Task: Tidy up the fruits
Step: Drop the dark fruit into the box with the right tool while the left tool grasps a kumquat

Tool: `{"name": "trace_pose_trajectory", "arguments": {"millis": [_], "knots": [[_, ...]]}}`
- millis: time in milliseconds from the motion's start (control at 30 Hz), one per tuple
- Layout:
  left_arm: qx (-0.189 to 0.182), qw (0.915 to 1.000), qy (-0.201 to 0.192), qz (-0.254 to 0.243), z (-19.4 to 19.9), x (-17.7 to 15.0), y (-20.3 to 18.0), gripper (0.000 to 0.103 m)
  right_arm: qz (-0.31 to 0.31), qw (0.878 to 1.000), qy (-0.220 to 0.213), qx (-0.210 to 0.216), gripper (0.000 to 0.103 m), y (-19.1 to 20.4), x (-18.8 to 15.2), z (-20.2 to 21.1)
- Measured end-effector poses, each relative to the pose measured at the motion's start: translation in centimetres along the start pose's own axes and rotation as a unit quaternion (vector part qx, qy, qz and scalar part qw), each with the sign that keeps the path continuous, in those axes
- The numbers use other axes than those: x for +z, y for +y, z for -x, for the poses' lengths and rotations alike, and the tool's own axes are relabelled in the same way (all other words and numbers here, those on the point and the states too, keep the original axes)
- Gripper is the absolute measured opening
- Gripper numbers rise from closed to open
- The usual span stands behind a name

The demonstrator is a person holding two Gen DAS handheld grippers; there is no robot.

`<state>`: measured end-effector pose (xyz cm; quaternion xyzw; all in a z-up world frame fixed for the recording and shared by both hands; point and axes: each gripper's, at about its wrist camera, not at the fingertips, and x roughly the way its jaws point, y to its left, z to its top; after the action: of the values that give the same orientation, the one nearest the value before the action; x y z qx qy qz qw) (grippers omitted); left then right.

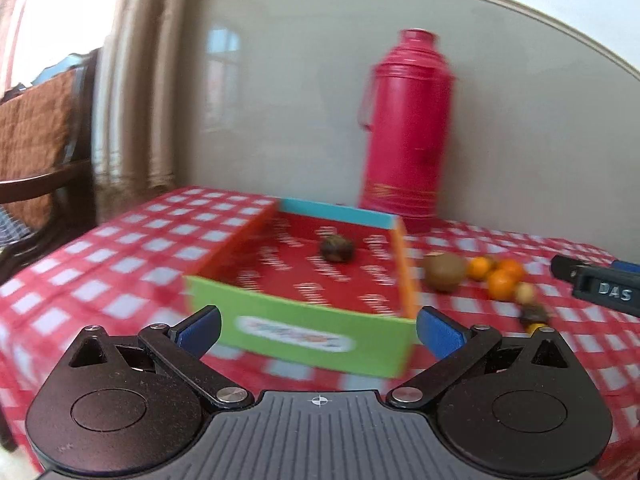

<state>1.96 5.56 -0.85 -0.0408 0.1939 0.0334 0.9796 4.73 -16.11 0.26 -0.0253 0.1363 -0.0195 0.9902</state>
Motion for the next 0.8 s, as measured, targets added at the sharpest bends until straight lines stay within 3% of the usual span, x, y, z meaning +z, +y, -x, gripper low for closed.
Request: {"name": "trace_pose_trajectory", "arguments": {"millis": [200, 367, 600, 633, 733, 800], "knots": [[-0.036, 0.9984, 0.007, -0.043, -0.9, -0.2, -6.5, 0.103, 0.0, 0.999, 0.021, -0.034, 0.084, -3.3, -0.8, 0.1], [-0.041, 0.9964, 0.017, -0.072, -2.4, -0.6, -10.9, 0.103, -0.009, 0.998, 0.022, -0.053, 0.084, -5.6, -1.0, 1.0], [-0.055, 0.9944, 0.018, -0.088, -3.8, -0.9, -14.0, 0.102, -0.005, 0.997, 0.037, -0.068, 0.084, -8.6, -1.7, 1.3], [-0.063, 0.9937, 0.022, -0.09, -4.1, -0.9, -14.5, 0.101, -0.004, 0.997, 0.038, -0.069, 0.084, -8.9, -1.8, 1.4], [-0.084, 0.9913, 0.046, -0.091, -5.2, -1.1, -15.6, 0.08, -0.005, 0.996, 0.043, -0.076, 0.084, -9.8, -2.0, 1.4], [-0.09, 0.9897, 0.058, -0.095, -5.9, -1.4, -16.5, 0.077, -0.007, 0.996, 0.046, -0.081, 0.084, -10.3, -2.2, 1.3]]}}
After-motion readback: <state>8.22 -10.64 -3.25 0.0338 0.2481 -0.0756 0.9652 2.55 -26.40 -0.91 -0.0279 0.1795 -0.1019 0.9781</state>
